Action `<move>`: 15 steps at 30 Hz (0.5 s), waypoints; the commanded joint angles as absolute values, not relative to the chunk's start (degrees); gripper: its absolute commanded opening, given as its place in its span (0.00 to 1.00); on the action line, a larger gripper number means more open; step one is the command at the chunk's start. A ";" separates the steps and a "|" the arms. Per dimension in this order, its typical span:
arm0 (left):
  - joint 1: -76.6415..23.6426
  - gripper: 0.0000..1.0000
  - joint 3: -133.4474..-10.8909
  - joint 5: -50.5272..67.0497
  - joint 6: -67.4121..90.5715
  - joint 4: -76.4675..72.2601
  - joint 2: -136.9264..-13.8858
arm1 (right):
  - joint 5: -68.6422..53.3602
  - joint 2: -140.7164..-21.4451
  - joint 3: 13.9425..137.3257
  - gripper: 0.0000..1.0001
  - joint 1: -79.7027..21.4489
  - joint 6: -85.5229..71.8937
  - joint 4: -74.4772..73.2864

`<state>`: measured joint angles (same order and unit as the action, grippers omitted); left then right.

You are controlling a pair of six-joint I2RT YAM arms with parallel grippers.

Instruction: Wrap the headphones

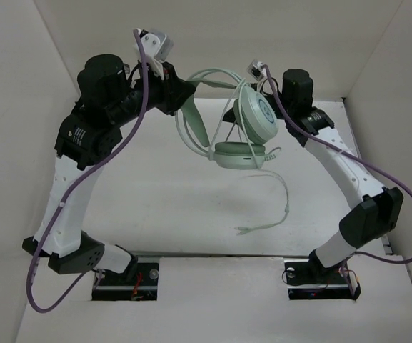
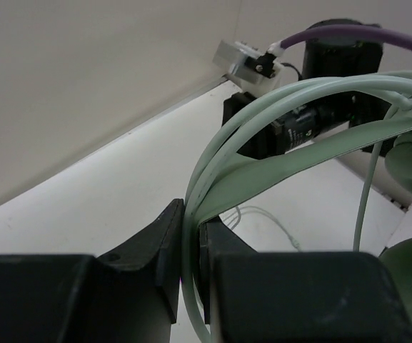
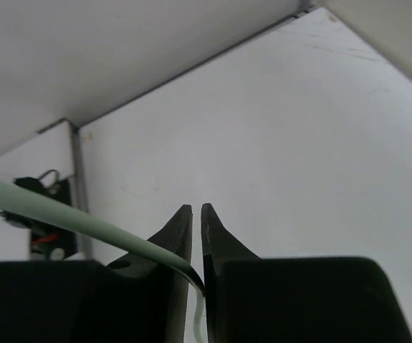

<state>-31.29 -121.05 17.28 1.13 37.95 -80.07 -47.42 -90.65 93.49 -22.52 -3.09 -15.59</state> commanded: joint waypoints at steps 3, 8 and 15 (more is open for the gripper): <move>-28.79 0.00 -128.75 21.79 10.45 32.79 -81.82 | -60.02 -90.44 89.75 0.18 -22.72 -28.00 6.38; -26.68 0.00 -133.23 23.47 15.11 30.59 -84.37 | -61.96 -91.40 84.21 0.22 -26.84 -45.32 24.14; -23.16 0.00 -143.60 21.01 18.19 28.04 -89.73 | -61.18 -93.42 75.16 0.27 -33.61 -54.40 36.29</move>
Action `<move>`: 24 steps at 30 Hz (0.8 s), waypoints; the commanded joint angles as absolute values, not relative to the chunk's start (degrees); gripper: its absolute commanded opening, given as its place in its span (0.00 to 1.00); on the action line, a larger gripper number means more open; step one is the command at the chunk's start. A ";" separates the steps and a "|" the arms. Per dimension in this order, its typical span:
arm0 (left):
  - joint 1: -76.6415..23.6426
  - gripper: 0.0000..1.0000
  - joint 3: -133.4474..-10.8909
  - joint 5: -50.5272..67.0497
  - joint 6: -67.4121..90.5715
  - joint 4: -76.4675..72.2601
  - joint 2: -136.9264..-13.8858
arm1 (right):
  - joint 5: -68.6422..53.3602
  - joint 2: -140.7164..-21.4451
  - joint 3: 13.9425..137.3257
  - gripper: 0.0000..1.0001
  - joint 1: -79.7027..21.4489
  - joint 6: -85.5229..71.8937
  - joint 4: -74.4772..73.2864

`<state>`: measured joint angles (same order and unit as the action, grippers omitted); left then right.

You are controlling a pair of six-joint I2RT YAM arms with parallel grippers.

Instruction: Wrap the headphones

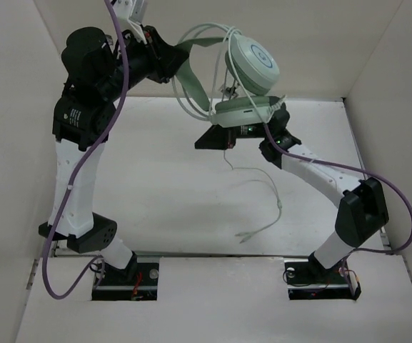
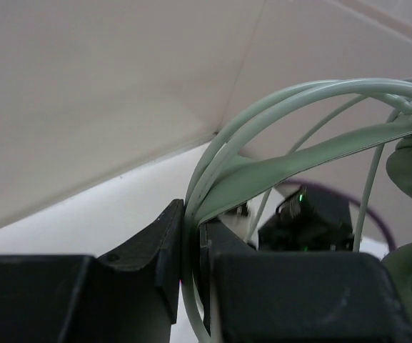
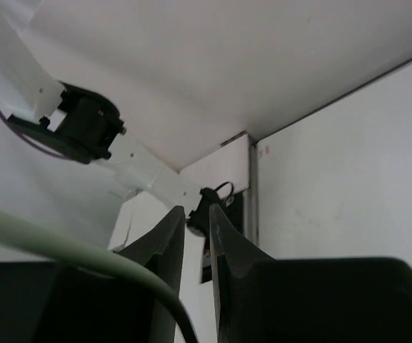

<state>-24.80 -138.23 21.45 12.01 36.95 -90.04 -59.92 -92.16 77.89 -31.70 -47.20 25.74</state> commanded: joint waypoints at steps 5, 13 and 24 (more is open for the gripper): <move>-20.35 0.00 -145.81 16.88 19.16 25.84 -91.14 | -60.12 -94.57 71.20 0.30 -36.77 -58.70 41.21; -15.34 0.00 -146.43 7.92 18.54 23.65 -91.58 | -59.50 -94.57 66.71 0.33 -40.82 -60.29 43.51; -16.21 0.00 -141.95 -14.13 5.28 17.41 -91.93 | -61.00 -92.11 64.78 0.29 -43.63 -54.15 36.57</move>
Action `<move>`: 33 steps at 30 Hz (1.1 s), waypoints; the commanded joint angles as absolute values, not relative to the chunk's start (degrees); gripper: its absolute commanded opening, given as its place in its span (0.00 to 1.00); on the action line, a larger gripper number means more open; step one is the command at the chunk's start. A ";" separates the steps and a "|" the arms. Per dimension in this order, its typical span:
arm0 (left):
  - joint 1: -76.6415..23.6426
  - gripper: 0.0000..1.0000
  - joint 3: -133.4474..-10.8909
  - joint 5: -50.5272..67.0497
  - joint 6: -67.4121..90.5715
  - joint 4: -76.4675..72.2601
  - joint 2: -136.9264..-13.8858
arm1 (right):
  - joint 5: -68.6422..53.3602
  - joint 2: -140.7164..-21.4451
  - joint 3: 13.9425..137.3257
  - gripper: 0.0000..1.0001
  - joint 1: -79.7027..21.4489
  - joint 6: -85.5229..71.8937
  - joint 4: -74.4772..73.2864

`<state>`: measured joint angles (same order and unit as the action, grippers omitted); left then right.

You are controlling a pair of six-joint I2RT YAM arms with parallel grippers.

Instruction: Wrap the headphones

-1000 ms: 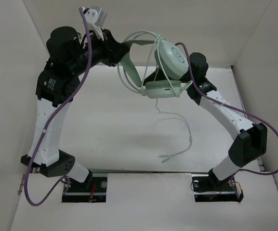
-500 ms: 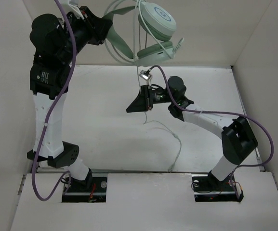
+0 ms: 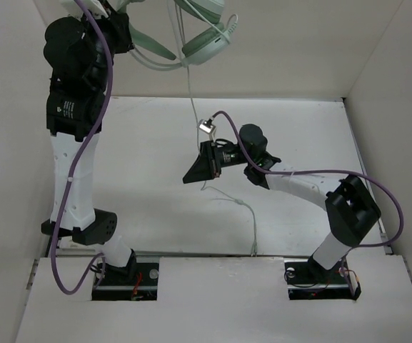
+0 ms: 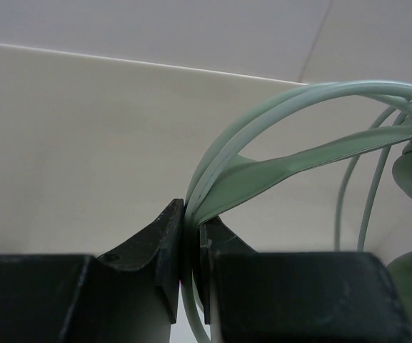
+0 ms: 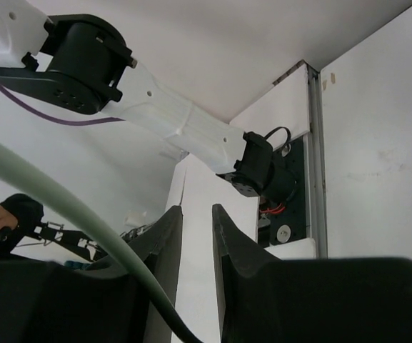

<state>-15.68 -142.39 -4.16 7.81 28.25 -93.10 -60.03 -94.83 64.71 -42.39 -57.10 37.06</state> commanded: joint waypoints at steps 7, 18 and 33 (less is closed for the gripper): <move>-19.90 0.00 -135.72 -27.06 -5.87 9.77 -91.85 | -62.49 -90.88 66.97 0.15 -45.04 -49.93 31.38; -23.33 0.00 -114.37 -36.03 -23.72 -5.26 -86.14 | -60.57 -87.28 83.03 0.00 -43.81 -25.88 -3.03; -27.99 0.00 -90.18 -32.96 -28.39 -0.01 -77.96 | -22.72 -86.22 107.05 0.01 -41.53 28.08 -42.97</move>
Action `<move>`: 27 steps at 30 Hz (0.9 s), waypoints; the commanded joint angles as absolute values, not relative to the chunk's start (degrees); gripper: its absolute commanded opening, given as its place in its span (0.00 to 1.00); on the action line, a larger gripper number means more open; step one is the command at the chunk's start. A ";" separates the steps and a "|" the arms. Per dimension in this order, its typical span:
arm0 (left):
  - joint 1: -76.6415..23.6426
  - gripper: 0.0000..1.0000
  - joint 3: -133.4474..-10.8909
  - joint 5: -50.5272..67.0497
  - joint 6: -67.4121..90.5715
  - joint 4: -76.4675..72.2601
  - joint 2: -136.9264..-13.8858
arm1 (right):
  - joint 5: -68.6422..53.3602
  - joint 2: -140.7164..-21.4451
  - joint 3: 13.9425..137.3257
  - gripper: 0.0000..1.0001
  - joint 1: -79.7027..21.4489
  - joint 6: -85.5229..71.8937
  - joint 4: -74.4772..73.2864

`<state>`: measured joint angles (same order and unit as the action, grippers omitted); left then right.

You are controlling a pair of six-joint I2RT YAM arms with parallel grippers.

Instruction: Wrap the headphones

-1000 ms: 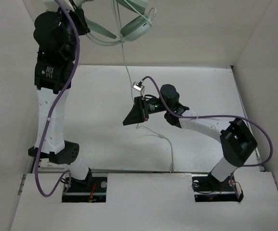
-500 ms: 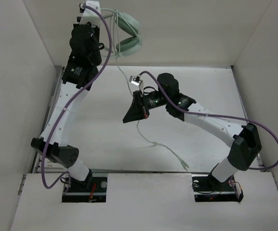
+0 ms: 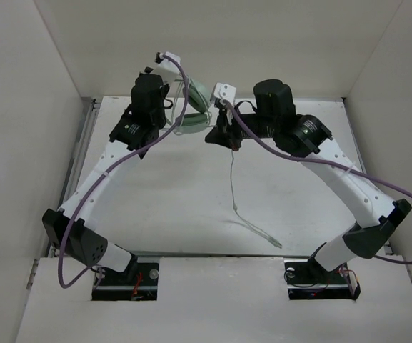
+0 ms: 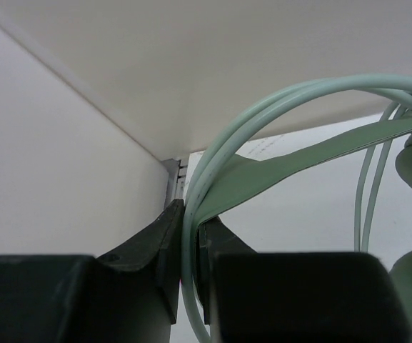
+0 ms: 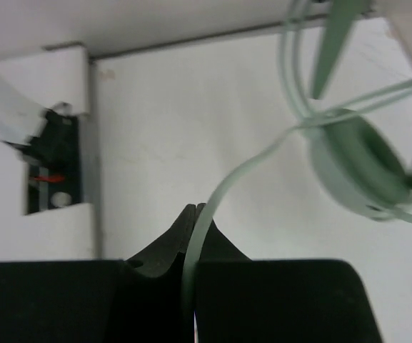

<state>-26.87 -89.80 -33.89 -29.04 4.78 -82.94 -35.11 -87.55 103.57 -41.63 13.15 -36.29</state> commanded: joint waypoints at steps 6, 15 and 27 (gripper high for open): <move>-30.89 0.00 -89.39 -28.05 -26.29 9.03 -76.64 | 3.02 -86.66 106.35 0.00 -42.67 43.48 -33.88; -33.17 0.00 -90.97 -16.00 -19.17 23.55 -76.73 | 16.08 -89.03 105.12 0.00 -41.00 52.46 -13.55; -33.35 0.00 -101.77 -4.49 -10.03 28.03 -75.24 | 9.86 -90.79 96.16 0.04 -33.45 43.26 -11.33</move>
<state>-33.52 -96.20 -9.80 -15.20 29.78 -79.42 11.44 -91.29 97.10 -35.35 48.66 -16.10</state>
